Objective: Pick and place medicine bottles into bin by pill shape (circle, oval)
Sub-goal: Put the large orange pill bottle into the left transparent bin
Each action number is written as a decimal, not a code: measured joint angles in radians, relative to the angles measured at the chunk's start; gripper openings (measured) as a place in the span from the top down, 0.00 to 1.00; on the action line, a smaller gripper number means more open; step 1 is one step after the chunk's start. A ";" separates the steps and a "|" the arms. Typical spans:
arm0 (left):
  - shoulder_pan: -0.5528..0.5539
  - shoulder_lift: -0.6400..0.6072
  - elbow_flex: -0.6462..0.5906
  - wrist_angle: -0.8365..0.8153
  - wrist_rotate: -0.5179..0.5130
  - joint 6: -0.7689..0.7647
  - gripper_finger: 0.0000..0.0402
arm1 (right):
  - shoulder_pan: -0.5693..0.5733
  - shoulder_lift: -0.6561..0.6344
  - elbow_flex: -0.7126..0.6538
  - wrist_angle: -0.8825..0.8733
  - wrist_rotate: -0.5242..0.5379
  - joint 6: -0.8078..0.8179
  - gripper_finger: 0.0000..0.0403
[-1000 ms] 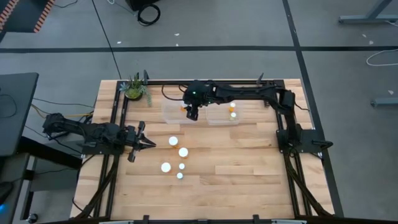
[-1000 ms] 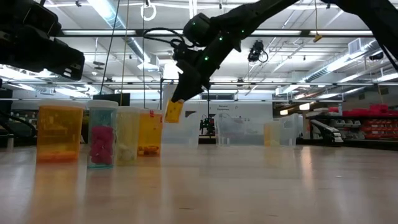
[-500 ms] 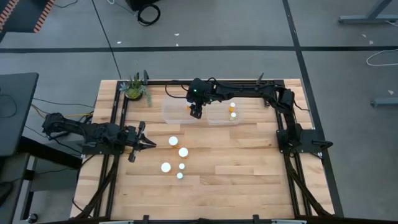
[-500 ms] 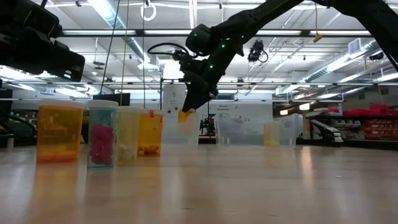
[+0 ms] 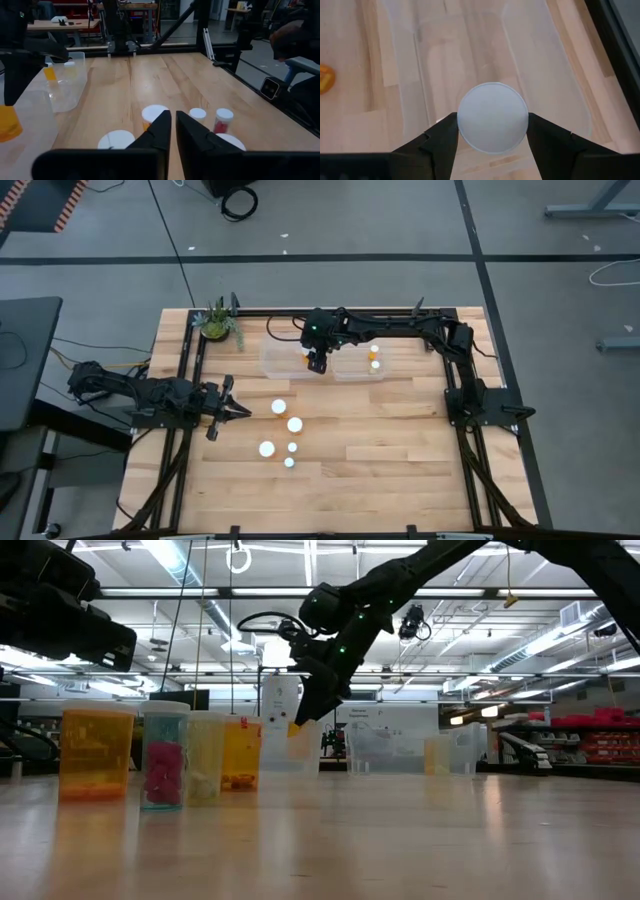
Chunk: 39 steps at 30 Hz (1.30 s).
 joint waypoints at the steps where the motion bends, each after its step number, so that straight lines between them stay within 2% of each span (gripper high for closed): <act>1: 0.000 0.000 0.000 0.000 0.000 0.000 0.90 | 0.000 0.000 0.000 0.001 0.000 0.000 0.44; 16: 0.000 0.000 0.000 0.000 0.000 0.000 0.93 | 0.000 0.000 0.000 -0.031 0.000 -0.008 0.39; 31: 0.000 0.000 0.000 0.000 0.000 0.000 0.91 | 0.004 -0.003 0.002 -0.019 0.017 0.003 0.39; 39: 0.000 0.000 0.000 0.002 0.000 0.000 0.93 | 0.082 -0.050 0.009 -0.015 0.020 -0.012 0.39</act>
